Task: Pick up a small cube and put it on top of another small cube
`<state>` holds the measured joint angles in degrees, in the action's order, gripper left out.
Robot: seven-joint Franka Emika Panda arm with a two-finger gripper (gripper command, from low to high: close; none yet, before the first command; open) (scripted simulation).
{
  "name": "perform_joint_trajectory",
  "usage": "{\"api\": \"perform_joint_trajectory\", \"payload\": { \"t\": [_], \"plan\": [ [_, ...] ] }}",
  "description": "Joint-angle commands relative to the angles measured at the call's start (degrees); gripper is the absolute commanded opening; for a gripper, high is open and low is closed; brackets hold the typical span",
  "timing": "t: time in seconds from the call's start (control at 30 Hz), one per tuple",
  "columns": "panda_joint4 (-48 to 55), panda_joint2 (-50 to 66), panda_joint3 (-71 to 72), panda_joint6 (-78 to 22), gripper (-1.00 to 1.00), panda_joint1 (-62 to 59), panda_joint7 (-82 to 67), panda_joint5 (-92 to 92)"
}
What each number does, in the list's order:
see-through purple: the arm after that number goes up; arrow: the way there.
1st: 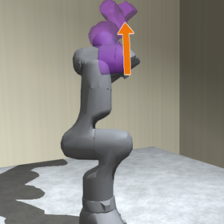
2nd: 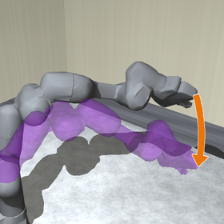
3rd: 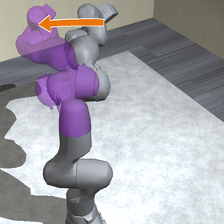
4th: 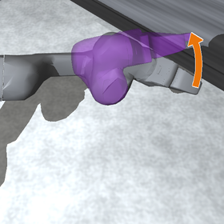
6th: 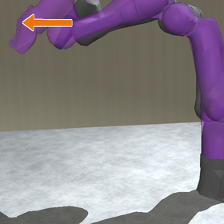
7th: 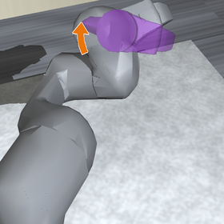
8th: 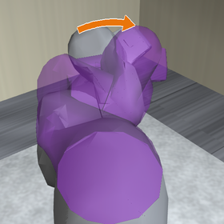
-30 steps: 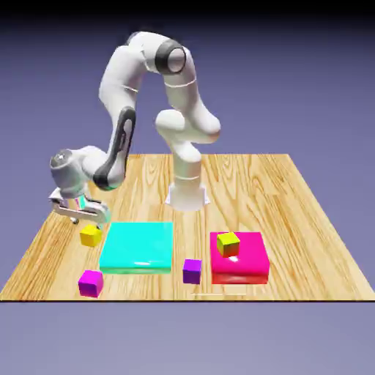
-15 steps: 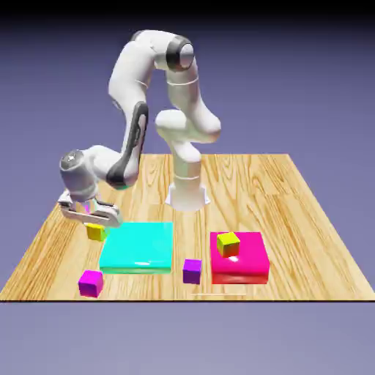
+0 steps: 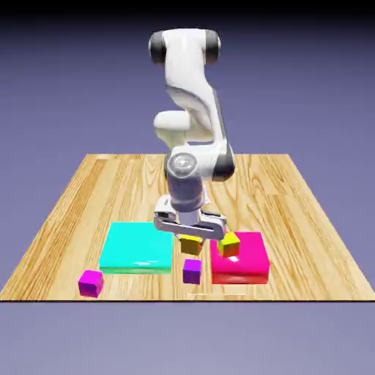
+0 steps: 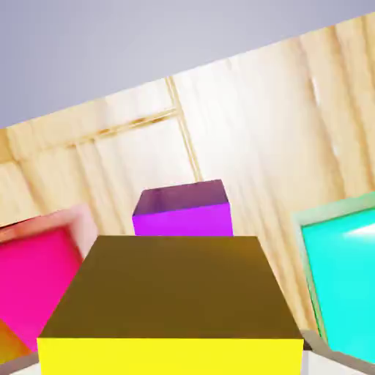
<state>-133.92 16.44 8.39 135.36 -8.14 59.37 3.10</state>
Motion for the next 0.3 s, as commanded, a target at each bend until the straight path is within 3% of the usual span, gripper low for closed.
{"api": "perform_joint_trajectory", "payload": {
  "t": [0.0,0.03,0.07,0.27],
  "plan": [
    [-0.68,1.82,-0.1,2.47,-1.0,0.18,0.22,-0.35],
    [-0.71,1.9,-0.11,2.59,-1.0,0.19,0.23,-0.36],
    [-0.71,1.9,-0.11,2.59,1.0,0.19,0.23,-0.36],
    [2.03,-5.45,0.26,-7.48,1.0,-0.53,-0.2,0.37]
  ]
}}
